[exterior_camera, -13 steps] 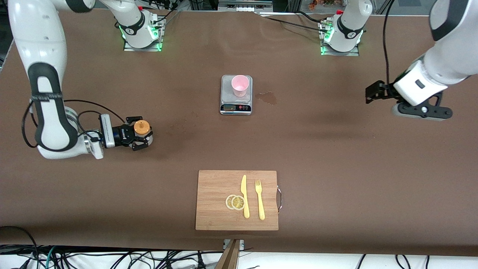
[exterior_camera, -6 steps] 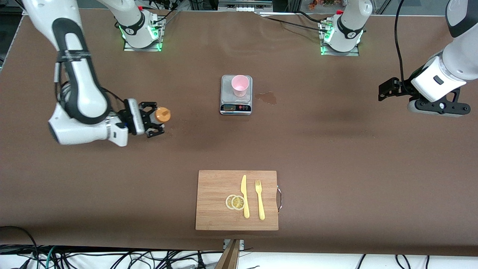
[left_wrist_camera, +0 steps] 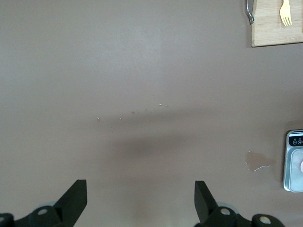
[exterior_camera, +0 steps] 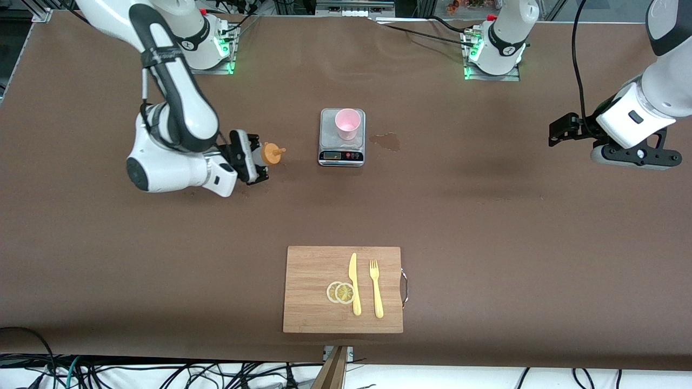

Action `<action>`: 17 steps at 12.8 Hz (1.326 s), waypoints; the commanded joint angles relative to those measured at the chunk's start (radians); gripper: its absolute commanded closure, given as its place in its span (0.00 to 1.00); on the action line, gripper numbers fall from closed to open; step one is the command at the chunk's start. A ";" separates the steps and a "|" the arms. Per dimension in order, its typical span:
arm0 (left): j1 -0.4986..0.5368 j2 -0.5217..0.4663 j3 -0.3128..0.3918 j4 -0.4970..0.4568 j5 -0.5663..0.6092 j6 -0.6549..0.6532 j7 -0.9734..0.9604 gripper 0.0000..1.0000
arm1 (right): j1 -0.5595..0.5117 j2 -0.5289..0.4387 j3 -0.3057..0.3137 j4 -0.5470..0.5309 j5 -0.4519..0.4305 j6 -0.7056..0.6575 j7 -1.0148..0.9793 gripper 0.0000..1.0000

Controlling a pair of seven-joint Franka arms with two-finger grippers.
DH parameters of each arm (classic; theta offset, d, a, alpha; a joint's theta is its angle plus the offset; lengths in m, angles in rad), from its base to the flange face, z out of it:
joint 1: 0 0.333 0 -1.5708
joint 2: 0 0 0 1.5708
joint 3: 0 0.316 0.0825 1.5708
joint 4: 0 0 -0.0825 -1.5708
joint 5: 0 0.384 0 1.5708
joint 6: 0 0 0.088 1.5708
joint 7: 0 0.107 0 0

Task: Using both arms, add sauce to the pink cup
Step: 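Lift the sauce bottle with the right gripper over the pink cup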

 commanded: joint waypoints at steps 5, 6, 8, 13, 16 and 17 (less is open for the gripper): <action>0.002 -0.024 -0.002 -0.016 0.013 -0.019 0.012 0.00 | 0.128 -0.093 0.092 -0.096 -0.181 0.089 0.363 1.00; 0.002 -0.024 -0.002 -0.016 0.014 -0.019 0.011 0.00 | 0.133 -0.093 0.115 -0.096 -0.210 0.098 0.415 1.00; 0.002 -0.024 0.000 -0.016 0.014 -0.020 0.009 0.00 | 0.155 -0.091 0.143 -0.092 -0.279 0.104 0.498 1.00; 0.008 -0.024 0.001 -0.014 0.013 -0.033 0.009 0.00 | 0.201 -0.082 0.184 -0.082 -0.408 0.105 0.672 1.00; 0.008 -0.024 0.000 -0.014 0.013 -0.040 0.009 0.00 | 0.209 -0.081 0.193 -0.081 -0.440 0.100 0.695 1.00; 0.011 -0.025 0.001 -0.017 0.013 -0.043 0.011 0.00 | 0.221 -0.075 0.193 -0.076 -0.448 0.100 0.710 1.00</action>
